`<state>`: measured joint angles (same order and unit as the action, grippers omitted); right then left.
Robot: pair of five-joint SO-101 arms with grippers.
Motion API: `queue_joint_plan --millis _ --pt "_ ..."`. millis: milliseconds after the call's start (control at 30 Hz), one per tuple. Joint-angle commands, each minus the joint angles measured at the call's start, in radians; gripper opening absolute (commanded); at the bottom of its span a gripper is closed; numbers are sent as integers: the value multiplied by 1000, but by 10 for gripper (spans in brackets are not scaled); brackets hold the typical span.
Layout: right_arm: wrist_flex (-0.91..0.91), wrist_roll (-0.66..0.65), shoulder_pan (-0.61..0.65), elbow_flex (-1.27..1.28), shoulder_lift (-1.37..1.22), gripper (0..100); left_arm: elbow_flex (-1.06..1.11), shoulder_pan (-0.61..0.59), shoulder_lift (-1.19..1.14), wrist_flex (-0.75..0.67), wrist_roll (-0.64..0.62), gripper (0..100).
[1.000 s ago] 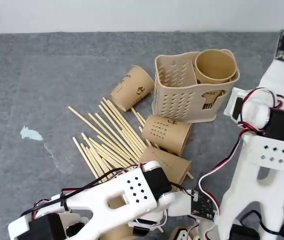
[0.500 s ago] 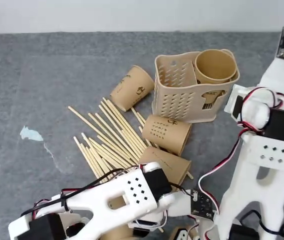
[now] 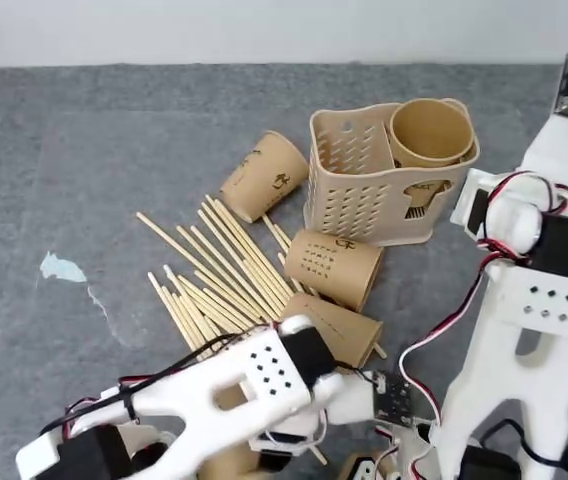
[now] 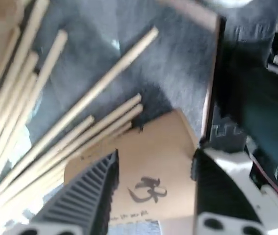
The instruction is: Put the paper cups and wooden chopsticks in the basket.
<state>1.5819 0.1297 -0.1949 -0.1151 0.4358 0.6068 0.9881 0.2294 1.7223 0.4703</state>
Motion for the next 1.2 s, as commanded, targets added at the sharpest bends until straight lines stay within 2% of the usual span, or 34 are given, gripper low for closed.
queue_joint_plan --millis 0,133,400,533,700,900,1167 --pt "-22 2 5 -9 24 47 47 -138 -14 2 26 228" --pt "-24 2 7 -14 25 47 -7 -267 -12 2 26 228" --pt "-24 2 2 -14 25 47 -285 -519 -12 8 26 228" --pt "-24 -2 1 -14 25 47 -407 -577 -5 37 25 229" --pt "-24 -5 1 -14 25 47 -358 -526 -3 35 25 231" --pt "-24 -5 -1 -14 16 47 -180 -345 -3 35 23 231" --pt "-24 2 7 -11 16 47 -77 -147 -3 35 18 231"
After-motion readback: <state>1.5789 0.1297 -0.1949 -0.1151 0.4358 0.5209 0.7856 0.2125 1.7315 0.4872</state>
